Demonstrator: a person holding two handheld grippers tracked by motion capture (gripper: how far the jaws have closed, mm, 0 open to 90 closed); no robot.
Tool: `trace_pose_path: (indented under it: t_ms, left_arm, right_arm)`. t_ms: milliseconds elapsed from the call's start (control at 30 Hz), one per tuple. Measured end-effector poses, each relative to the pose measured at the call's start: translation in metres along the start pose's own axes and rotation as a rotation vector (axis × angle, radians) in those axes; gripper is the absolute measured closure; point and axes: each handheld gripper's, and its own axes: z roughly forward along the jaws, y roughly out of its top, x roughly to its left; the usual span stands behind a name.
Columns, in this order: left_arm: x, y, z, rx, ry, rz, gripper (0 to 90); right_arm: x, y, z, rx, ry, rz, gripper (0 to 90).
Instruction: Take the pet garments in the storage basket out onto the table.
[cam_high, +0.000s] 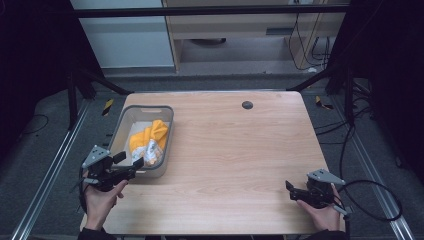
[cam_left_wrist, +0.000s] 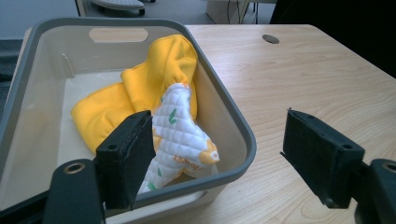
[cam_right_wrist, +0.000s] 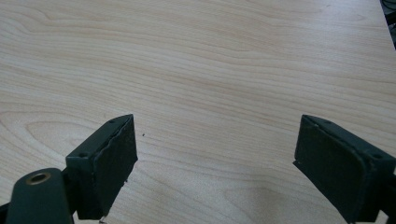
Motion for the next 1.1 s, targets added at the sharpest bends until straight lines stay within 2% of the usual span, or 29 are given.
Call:
trace_pose_path:
  t_ms: [267, 800, 1100]
  left_arm:
    - [0.007, 0.011, 0.002, -0.005, 0.011, -0.003, 23.6]
    - [0.012, 0.020, 0.019, 0.024, 0.024, 0.014, 23.1]
    - [0.014, 0.029, 0.029, 0.058, 0.036, 0.027, 22.9]
  right_arm:
    - [0.000, 0.000, 0.000, 0.000, 0.002, -0.003, 12.9]
    - [-0.002, 0.000, 0.001, 0.003, 0.009, 0.003, 12.9]
    - [-0.002, 0.000, 0.002, 0.007, 0.008, -0.004, 13.0]
